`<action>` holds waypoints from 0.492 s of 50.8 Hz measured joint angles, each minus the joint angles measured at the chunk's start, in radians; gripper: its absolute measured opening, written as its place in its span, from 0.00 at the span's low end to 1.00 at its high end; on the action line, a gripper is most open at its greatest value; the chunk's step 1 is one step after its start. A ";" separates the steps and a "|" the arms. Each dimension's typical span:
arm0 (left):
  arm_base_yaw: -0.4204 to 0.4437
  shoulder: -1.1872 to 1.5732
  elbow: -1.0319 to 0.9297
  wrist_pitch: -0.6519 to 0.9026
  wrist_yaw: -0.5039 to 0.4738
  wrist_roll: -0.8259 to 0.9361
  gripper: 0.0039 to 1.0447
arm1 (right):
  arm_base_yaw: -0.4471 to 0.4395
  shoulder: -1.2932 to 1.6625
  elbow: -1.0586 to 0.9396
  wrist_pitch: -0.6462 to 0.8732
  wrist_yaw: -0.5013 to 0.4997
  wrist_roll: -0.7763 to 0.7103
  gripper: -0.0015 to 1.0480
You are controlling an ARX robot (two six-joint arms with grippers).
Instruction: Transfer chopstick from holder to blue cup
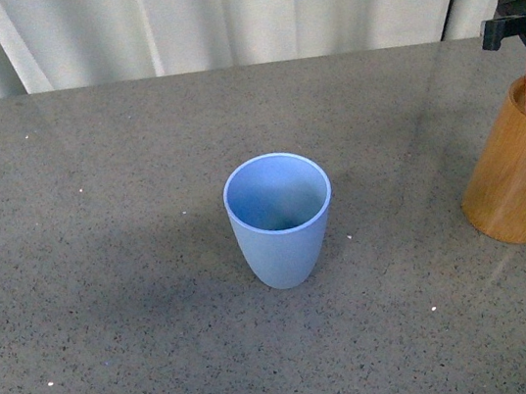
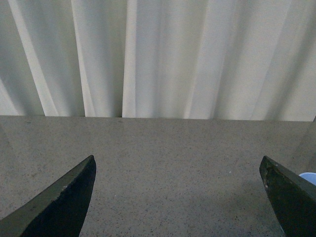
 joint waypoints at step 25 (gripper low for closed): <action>0.000 0.000 0.000 0.000 0.000 0.000 0.94 | 0.083 -0.299 0.080 -0.159 0.016 -0.063 0.02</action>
